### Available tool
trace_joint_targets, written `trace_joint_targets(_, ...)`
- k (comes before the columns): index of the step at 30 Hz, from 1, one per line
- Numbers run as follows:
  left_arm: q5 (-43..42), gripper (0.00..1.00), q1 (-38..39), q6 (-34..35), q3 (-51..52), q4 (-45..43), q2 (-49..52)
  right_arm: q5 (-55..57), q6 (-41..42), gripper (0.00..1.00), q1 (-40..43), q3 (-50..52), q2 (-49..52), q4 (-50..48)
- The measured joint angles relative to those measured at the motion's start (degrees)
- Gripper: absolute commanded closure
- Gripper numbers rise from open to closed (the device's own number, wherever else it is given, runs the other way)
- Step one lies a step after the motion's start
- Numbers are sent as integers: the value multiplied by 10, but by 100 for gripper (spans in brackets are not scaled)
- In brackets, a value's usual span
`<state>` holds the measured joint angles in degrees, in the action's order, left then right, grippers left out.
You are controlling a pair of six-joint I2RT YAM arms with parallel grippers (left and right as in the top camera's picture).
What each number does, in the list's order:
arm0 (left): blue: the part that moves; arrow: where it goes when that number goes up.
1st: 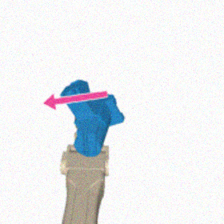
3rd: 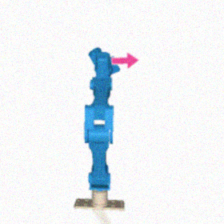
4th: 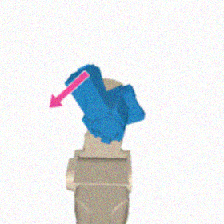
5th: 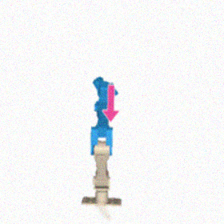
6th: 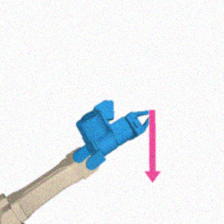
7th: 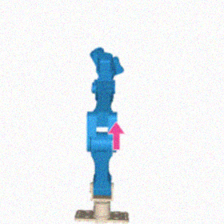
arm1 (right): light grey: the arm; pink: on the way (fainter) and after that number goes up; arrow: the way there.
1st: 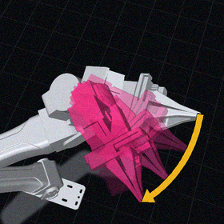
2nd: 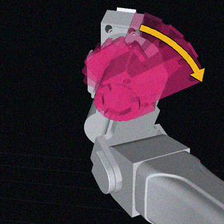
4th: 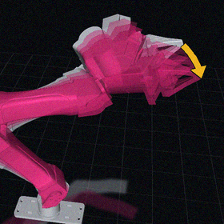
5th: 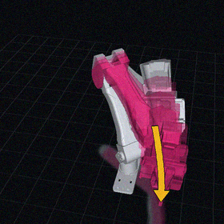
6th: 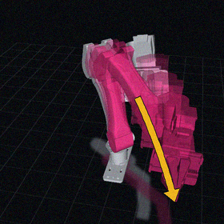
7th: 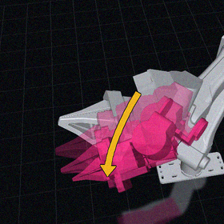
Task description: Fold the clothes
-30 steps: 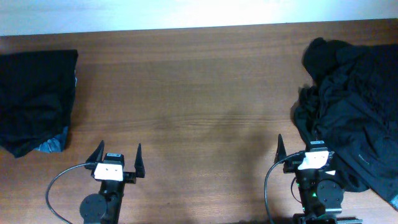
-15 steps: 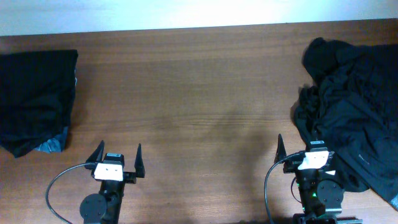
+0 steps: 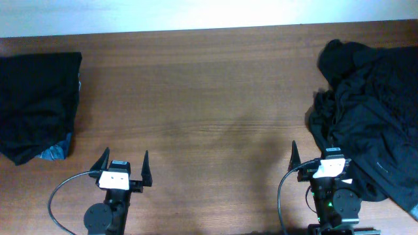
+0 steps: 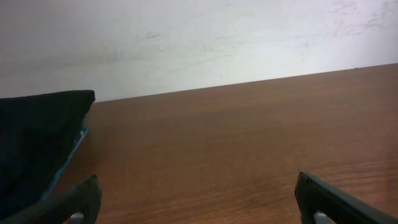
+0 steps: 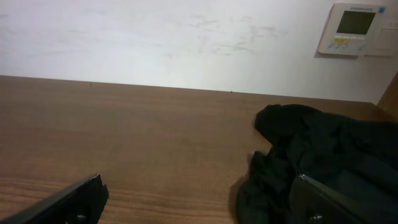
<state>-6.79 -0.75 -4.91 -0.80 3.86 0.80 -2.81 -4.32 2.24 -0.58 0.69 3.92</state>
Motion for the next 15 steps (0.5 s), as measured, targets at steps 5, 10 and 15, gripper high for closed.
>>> trace_joint_targets(5,0,1,0,0,0,0,0,0,0,2,0,0,0,-1)
trace_joint_targets(10,0,1,0,0,0,0,0,0,0,1,0,0,0,0)
trace_joint_targets(15,2,1,0,-1,0,-3,0,-1,0,1,0,0,0,0)
